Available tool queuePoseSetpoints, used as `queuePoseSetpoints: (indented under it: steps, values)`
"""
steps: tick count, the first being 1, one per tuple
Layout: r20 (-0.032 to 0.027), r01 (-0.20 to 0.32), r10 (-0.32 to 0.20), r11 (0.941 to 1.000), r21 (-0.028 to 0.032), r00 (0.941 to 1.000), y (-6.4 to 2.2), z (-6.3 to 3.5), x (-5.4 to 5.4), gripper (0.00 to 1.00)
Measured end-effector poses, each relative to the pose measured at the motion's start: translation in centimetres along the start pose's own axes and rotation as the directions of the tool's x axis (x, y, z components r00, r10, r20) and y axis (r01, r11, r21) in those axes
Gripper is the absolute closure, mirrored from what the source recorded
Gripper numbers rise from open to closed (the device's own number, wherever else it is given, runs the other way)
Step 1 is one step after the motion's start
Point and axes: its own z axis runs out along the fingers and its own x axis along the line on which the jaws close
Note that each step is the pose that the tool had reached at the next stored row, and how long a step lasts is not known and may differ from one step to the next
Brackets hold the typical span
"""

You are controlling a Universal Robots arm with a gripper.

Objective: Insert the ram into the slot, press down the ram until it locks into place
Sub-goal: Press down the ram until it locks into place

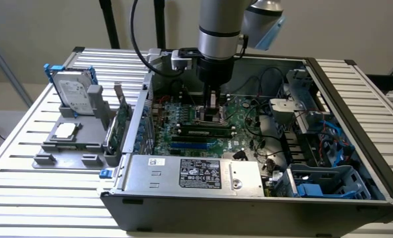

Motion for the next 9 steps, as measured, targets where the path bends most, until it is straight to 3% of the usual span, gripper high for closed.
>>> queuePoseSetpoints:
  steps: [9]
  values:
    - [0.0302, 0.0, 0.0, 1.0, -0.0006, 0.9995, 0.0, 0.0, 0.0, 0.89]
